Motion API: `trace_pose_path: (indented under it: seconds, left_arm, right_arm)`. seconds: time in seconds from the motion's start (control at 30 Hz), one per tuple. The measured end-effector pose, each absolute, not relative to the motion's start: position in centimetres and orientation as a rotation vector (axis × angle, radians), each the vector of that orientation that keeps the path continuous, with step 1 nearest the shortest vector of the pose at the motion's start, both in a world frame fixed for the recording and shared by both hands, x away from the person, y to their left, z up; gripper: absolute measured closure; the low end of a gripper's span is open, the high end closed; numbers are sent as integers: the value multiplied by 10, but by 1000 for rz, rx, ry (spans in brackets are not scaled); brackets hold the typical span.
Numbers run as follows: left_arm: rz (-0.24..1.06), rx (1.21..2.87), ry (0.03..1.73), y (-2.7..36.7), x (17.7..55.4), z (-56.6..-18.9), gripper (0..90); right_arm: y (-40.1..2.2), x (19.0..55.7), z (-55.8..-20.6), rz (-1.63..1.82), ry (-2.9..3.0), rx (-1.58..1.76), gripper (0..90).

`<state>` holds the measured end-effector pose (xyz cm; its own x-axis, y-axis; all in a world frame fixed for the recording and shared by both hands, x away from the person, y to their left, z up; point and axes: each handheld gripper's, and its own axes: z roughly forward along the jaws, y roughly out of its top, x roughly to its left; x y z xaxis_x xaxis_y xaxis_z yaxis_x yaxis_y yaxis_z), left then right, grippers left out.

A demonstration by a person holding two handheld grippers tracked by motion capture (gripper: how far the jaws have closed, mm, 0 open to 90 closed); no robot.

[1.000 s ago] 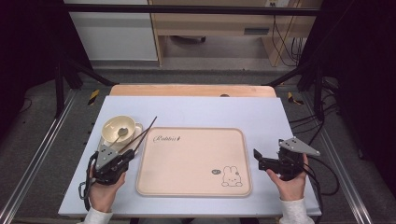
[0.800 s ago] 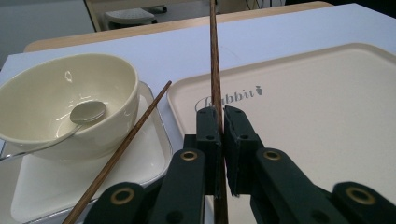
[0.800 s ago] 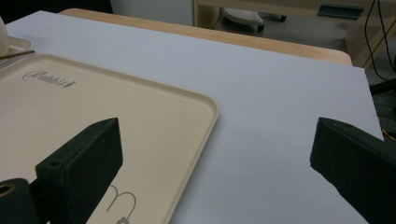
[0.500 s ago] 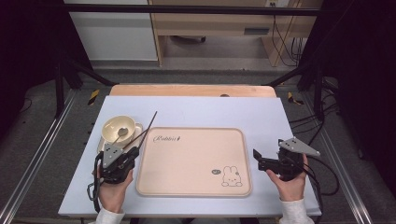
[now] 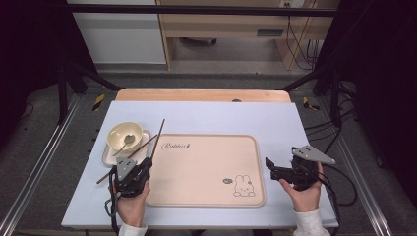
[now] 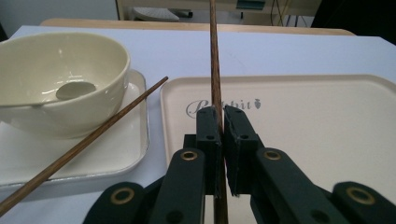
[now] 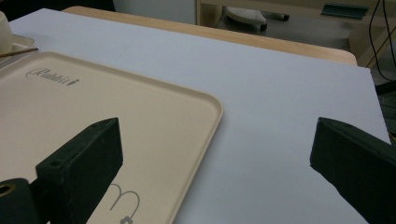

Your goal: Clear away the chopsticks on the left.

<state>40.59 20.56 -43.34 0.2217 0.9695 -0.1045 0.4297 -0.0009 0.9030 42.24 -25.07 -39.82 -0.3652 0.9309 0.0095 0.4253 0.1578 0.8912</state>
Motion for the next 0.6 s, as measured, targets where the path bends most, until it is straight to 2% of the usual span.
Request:
trace_pose_path:
  seconds: [0.6]
  left_arm:
    - [716, 1556, 1473, 197, 402, -468, 852]
  right_arm:
    - [-249, 423, -399, 1150, 1883, 1289, 27]
